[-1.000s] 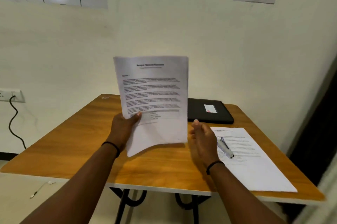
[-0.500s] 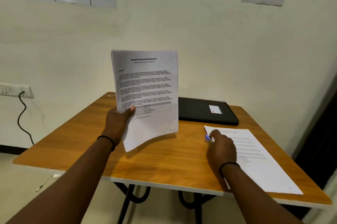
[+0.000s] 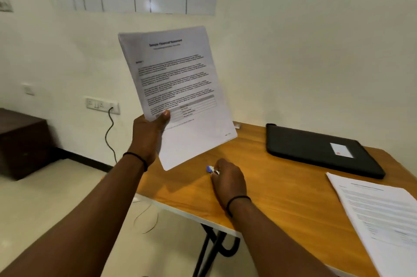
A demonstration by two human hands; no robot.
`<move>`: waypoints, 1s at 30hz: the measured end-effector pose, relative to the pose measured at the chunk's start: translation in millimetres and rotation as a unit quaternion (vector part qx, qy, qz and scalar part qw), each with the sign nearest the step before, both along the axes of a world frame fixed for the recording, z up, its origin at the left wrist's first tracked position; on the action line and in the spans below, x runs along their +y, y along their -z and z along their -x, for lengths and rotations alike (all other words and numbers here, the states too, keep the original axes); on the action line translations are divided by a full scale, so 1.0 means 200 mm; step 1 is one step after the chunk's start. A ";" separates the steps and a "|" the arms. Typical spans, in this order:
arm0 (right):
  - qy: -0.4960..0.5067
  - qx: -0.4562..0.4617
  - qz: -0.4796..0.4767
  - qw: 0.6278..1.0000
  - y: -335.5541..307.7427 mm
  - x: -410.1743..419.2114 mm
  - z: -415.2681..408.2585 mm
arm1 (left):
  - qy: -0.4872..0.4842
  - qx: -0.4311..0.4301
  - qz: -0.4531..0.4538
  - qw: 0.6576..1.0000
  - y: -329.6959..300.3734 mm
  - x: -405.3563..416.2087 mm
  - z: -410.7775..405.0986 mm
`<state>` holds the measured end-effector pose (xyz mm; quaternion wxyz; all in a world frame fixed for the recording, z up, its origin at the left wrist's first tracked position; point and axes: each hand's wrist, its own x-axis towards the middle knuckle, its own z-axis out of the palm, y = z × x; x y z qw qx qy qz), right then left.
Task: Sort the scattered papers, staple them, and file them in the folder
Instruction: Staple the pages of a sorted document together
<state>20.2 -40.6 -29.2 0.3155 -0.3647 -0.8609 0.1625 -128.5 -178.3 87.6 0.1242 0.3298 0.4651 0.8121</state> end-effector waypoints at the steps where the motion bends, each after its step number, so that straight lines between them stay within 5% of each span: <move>1: -0.003 0.004 0.003 1.000 0.01 -0.01 0.05 | -0.003 -0.002 0.002 1.000 0.01 -0.03 0.03; 4: 0.017 0.063 0.028 0.997 0.03 0.00 0.07 | 0.006 -0.004 0.023 1.000 0.03 -0.07 0.05; 6: 0.051 0.183 0.121 0.974 -0.02 0.02 0.02 | 0.031 -0.004 0.031 0.999 0.06 -0.05 0.03; 9: 0.033 0.380 0.324 0.866 -0.20 0.09 -0.15 | 0.063 0.007 0.048 0.997 0.10 0.01 -0.06; 12: -0.133 0.425 0.435 0.782 -0.38 0.25 -0.43 | 0.115 0.011 0.059 0.991 0.11 0.11 -0.18; 17: -0.207 0.336 0.389 0.832 -0.52 0.33 -0.76 | 0.223 0.031 0.070 0.972 0.12 0.25 -0.46; 25: -0.103 0.375 0.254 0.886 -0.52 0.30 -1.10 | 0.215 0.044 0.078 0.973 0.08 0.47 -0.82; 30: -0.068 0.387 0.263 0.881 -0.32 0.29 -1.18 | 0.215 0.035 0.101 0.971 0.17 0.49 -0.89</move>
